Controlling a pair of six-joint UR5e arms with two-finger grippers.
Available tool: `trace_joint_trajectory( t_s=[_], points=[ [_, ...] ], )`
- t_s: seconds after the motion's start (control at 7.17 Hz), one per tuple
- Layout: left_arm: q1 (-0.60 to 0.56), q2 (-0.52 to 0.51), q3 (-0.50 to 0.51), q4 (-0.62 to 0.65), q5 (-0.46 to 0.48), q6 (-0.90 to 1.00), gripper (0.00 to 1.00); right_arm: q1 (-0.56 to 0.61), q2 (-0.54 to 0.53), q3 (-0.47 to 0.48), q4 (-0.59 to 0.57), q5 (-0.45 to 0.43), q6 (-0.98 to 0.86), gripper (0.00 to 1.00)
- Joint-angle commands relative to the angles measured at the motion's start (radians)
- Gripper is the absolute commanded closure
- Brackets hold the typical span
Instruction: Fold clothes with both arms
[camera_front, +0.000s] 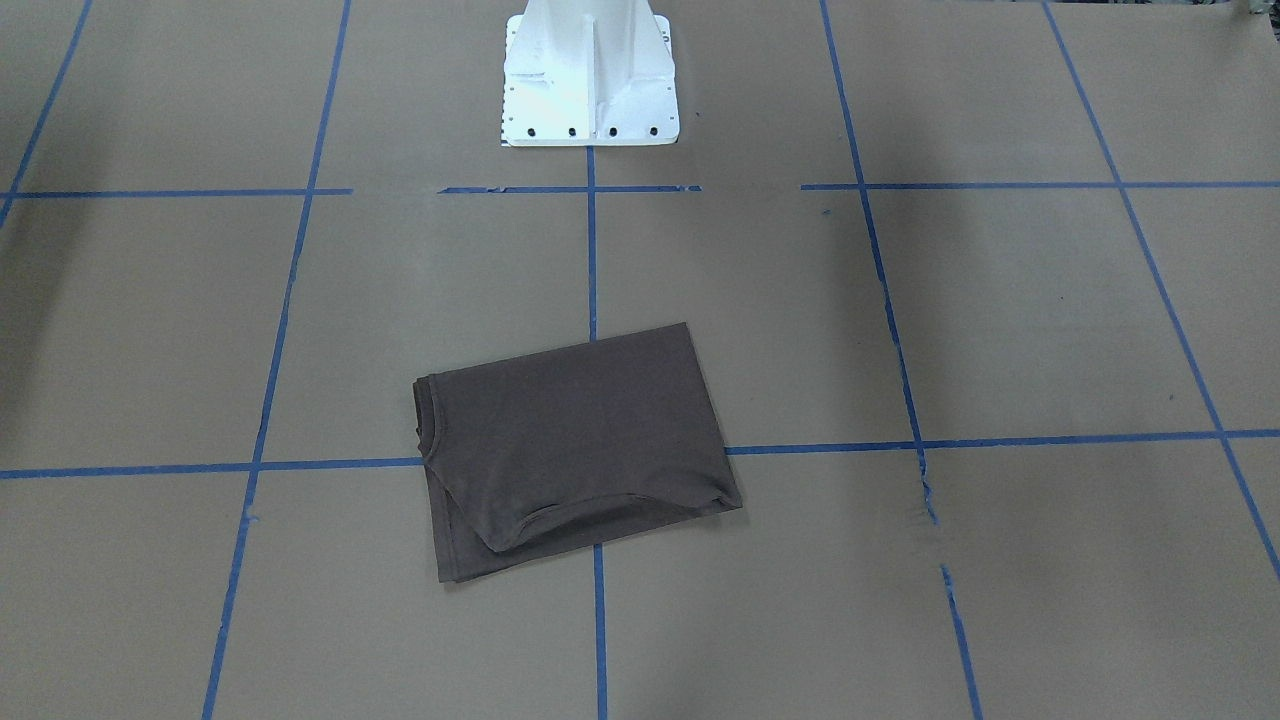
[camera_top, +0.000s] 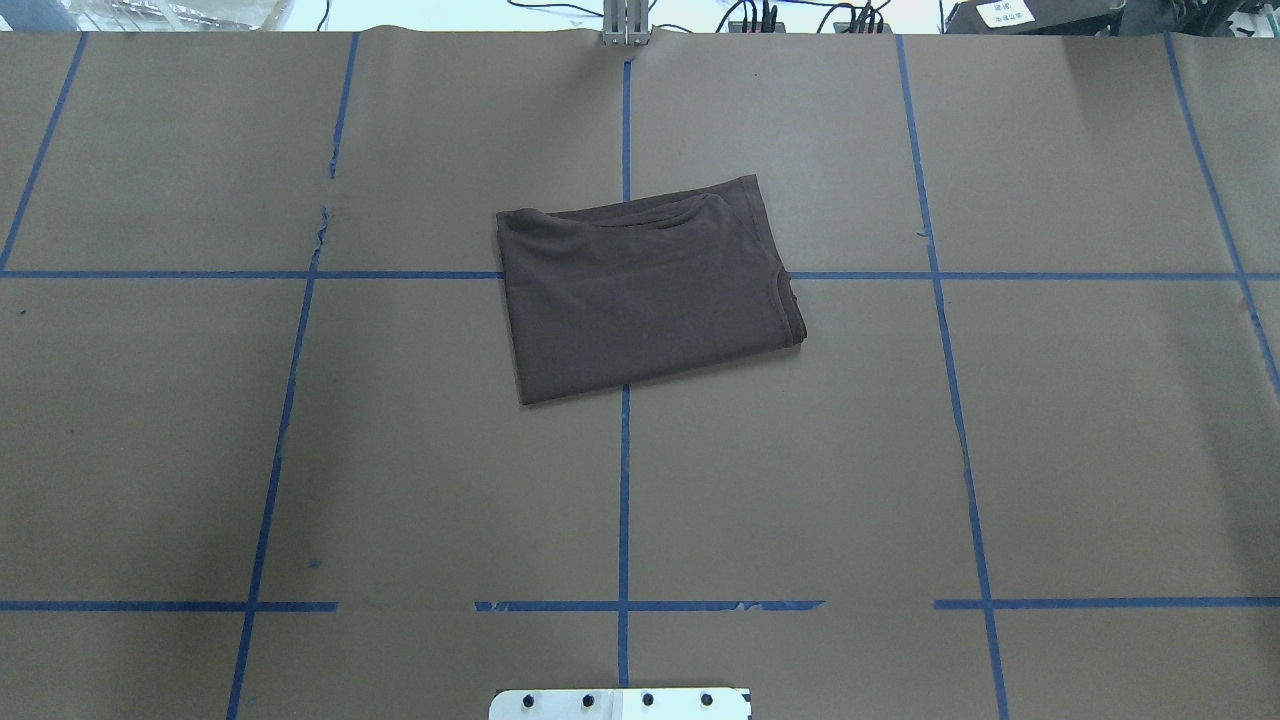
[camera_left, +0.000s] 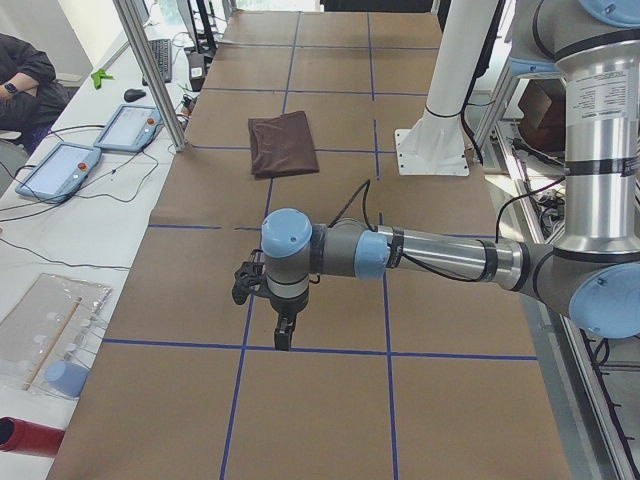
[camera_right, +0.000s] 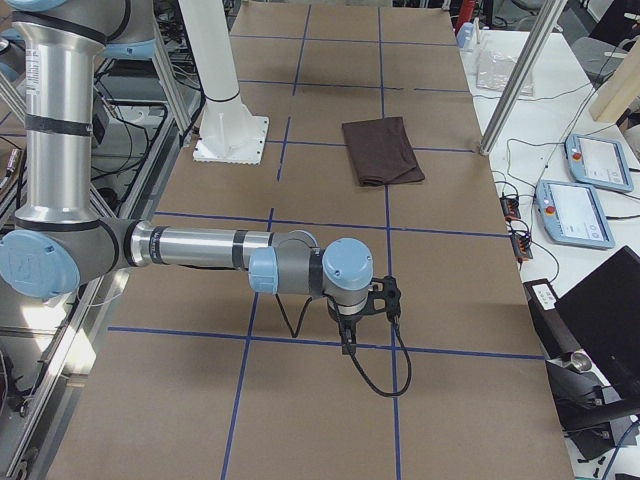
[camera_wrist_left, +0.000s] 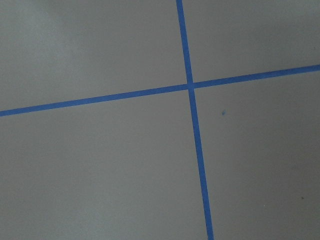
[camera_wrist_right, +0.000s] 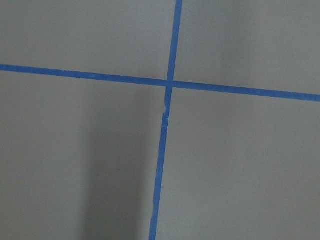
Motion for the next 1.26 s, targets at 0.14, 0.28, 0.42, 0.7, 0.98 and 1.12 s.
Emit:
trace_joint_trajectory(
  t_s=[0.14, 0.28, 0.42, 0.7, 0.98, 1.12],
  points=[
    [0.001, -0.001, 0.013, -0.021, 0.0, 0.0, 0.0, 0.013, -0.026, 0.023, 0.0, 0.012, 0.045, 0.0],
    [0.001, -0.001, 0.01, -0.021, -0.001, -0.001, 0.0, 0.013, -0.02, 0.035, 0.009, 0.007, 0.118, 0.0],
    [0.001, -0.001, 0.007, -0.022, -0.001, -0.002, 0.0, -0.008, -0.015, 0.067, 0.012, 0.007, 0.239, 0.0],
    [0.001, -0.002, 0.005, -0.022, -0.001, -0.003, 0.0, -0.04, -0.014, 0.075, 0.012, 0.006, 0.257, 0.0],
    [0.001, -0.002, 0.004, -0.022, -0.001, -0.003, 0.0, -0.047, -0.011, 0.075, 0.014, 0.003, 0.254, 0.0],
    [0.001, -0.004, 0.002, -0.021, -0.003, -0.005, 0.0, -0.048, -0.012, 0.075, 0.014, 0.003, 0.248, 0.0]
  ],
)
